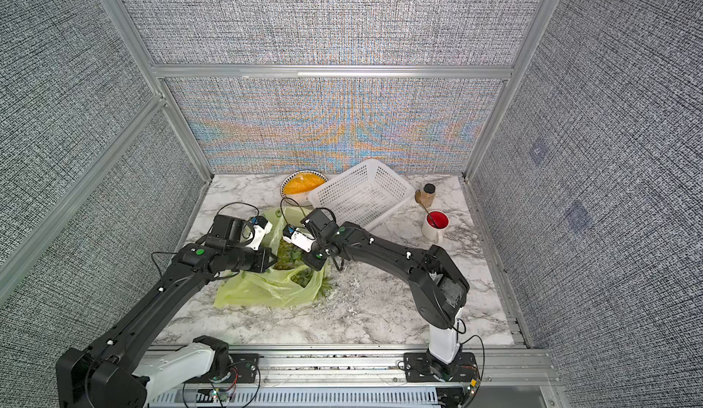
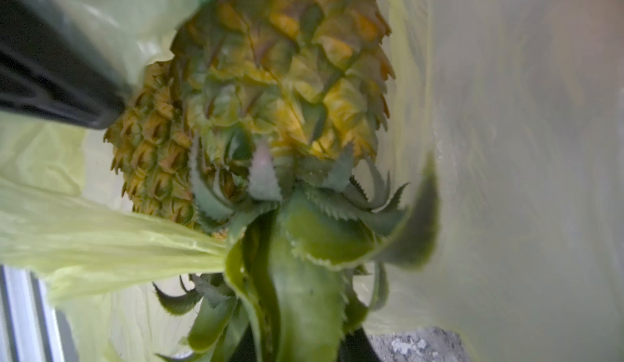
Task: Place the pineapple into a plastic bag & tie a knot
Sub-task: Place the pineapple in the plastic bag.
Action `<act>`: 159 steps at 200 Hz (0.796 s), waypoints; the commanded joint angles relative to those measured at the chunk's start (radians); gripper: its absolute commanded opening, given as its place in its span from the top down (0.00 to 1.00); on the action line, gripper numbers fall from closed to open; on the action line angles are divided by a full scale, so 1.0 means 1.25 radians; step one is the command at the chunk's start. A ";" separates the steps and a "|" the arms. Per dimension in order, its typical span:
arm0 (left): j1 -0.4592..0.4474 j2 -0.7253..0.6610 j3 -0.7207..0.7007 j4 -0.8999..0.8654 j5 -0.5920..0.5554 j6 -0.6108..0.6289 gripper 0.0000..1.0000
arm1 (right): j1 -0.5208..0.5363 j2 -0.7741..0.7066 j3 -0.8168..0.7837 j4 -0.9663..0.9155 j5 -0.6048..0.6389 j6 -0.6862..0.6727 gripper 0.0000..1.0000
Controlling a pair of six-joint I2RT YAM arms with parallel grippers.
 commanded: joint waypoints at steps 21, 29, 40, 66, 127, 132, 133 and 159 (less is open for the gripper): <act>0.001 0.018 -0.005 0.028 0.003 0.012 1.00 | -0.003 0.044 -0.011 0.190 -0.027 -0.032 0.91; 0.002 0.024 -0.007 0.032 0.002 0.013 1.00 | -0.005 0.057 -0.010 0.200 -0.036 -0.029 0.81; 0.002 0.032 -0.011 0.035 -0.001 0.015 1.00 | -0.007 0.070 -0.009 0.209 -0.039 -0.025 0.64; 0.001 0.045 -0.020 0.046 -0.021 0.013 1.00 | -0.016 0.065 -0.019 0.220 -0.023 -0.009 0.31; 0.001 0.067 -0.032 0.077 -0.029 0.000 1.00 | -0.041 -0.155 -0.111 0.093 -0.074 0.154 0.02; 0.001 0.069 -0.033 0.079 -0.028 -0.001 1.00 | -0.041 -0.177 -0.130 0.087 -0.077 0.196 0.03; 0.001 0.069 -0.033 0.079 -0.027 -0.001 1.00 | -0.041 -0.182 -0.134 0.086 -0.077 0.205 0.03; 0.001 0.071 -0.037 0.089 -0.023 -0.010 1.00 | -0.031 -0.243 -0.207 0.046 -0.074 0.481 0.10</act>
